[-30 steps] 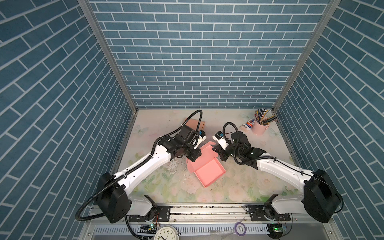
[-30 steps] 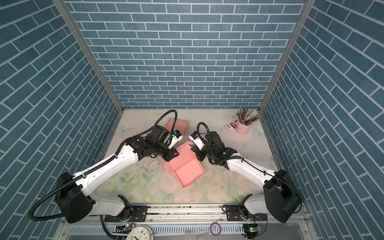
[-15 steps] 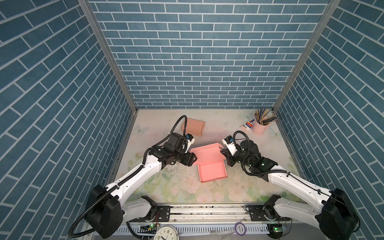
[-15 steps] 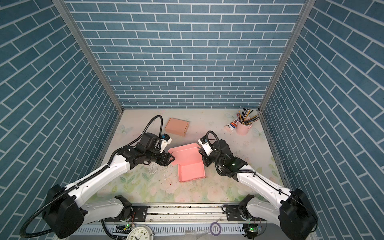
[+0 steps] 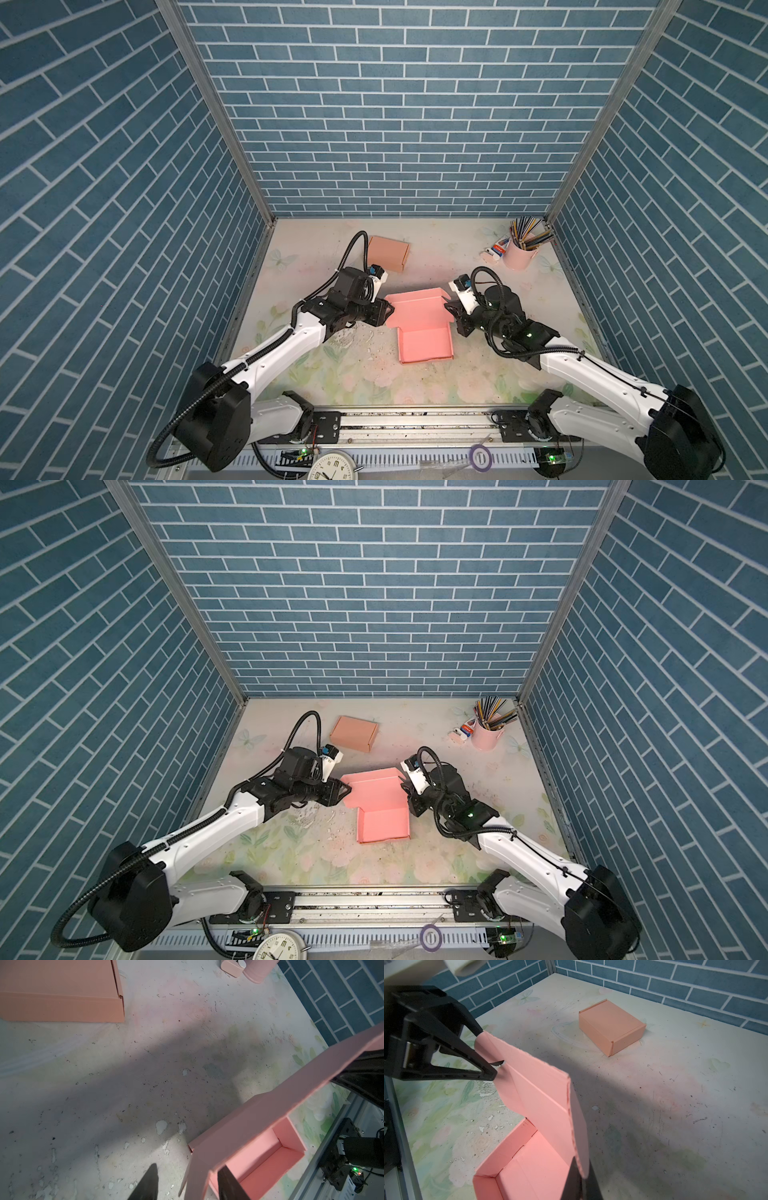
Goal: Fold the paper box
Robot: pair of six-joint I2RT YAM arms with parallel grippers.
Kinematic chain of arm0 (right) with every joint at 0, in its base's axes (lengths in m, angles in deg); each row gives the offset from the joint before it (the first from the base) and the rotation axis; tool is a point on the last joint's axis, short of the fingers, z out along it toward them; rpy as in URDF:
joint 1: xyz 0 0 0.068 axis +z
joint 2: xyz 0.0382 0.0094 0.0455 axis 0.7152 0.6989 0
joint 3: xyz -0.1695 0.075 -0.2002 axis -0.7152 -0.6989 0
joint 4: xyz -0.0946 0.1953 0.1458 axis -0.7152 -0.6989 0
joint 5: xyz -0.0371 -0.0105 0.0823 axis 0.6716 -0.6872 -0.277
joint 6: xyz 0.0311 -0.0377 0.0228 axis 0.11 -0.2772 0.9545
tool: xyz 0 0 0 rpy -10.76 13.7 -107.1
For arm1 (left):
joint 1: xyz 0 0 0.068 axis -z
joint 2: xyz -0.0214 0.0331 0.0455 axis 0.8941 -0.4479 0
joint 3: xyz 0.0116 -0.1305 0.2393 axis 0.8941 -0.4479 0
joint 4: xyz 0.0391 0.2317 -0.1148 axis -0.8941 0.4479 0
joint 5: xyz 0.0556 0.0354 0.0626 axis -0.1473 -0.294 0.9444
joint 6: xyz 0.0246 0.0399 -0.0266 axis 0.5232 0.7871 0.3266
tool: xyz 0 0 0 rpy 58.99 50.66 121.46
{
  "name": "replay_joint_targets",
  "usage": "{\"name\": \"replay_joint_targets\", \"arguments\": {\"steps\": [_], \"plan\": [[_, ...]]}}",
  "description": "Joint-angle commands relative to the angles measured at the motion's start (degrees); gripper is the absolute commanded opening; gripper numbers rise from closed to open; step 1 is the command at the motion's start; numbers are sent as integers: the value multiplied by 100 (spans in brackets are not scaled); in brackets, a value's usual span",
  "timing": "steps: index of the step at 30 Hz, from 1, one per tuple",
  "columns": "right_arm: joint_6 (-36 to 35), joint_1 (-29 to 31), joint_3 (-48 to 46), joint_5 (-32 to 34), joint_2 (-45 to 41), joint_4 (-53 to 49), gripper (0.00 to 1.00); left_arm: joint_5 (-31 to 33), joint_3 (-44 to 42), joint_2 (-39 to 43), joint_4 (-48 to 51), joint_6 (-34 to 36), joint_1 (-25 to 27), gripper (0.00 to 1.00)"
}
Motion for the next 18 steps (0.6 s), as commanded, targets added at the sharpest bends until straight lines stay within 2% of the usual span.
{"name": "replay_joint_targets", "arguments": {"steps": [1,5,9,14,18], "plan": [[131,-12,9,83,-64,150,5,-209,-141,-111,-342,-60,-28,47],[171,-8,-23,129,-75,163,4,-216,-237,-112,-342,-68,-30,44],[183,-11,-50,138,-95,205,4,-242,-287,-94,-392,-118,-36,34],[186,-15,-24,206,-112,162,4,-242,-238,-86,-320,-113,-21,16],[208,-15,-17,272,-145,104,4,-189,-230,-55,-239,-109,-11,12]]}}
